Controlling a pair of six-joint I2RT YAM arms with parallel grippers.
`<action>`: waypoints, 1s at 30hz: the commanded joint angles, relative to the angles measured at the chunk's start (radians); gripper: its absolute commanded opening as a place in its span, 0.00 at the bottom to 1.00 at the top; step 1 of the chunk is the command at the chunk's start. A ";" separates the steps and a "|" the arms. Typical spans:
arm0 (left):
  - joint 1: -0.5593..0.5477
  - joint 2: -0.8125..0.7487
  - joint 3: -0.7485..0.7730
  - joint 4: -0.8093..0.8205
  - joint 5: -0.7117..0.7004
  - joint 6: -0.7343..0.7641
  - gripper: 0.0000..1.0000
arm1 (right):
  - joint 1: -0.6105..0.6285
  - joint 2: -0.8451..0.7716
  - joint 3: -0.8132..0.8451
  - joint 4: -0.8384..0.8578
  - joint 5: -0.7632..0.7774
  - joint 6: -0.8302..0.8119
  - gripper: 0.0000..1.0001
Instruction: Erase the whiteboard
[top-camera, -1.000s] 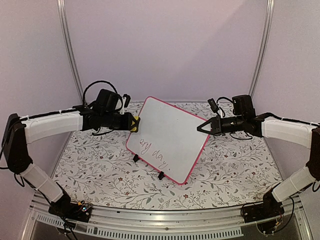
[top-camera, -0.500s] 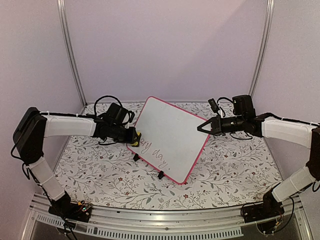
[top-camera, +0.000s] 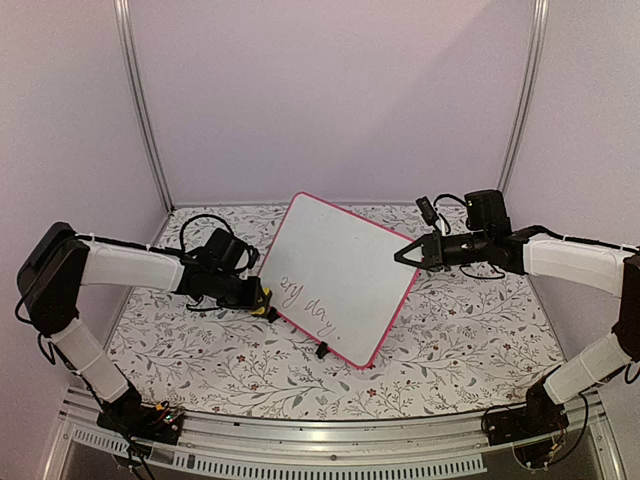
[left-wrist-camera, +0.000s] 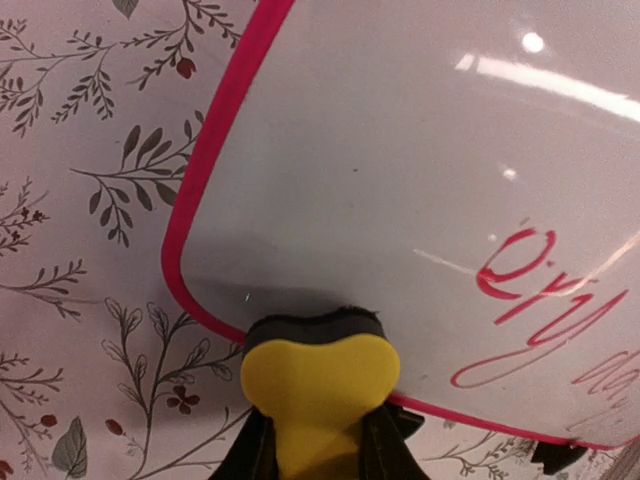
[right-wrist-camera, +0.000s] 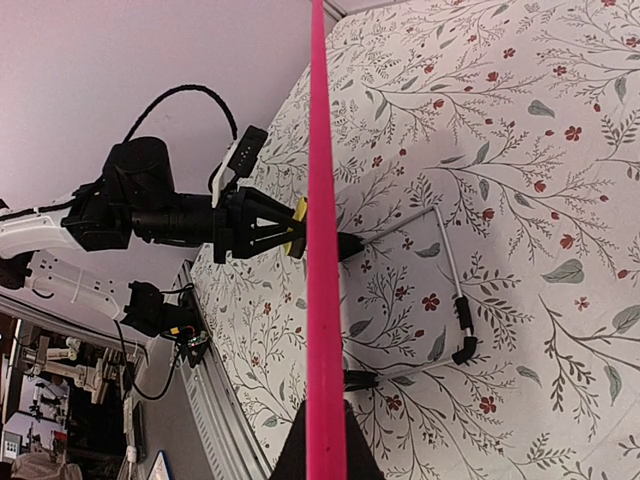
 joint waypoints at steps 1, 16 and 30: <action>-0.021 -0.068 0.073 -0.032 0.003 0.030 0.00 | 0.016 0.014 -0.017 -0.060 -0.025 -0.014 0.00; -0.067 0.137 0.252 -0.076 -0.002 0.064 0.00 | 0.017 0.014 -0.012 -0.070 -0.023 -0.016 0.00; -0.082 0.062 -0.003 -0.006 0.000 -0.009 0.00 | 0.016 0.030 -0.014 -0.061 -0.025 -0.016 0.00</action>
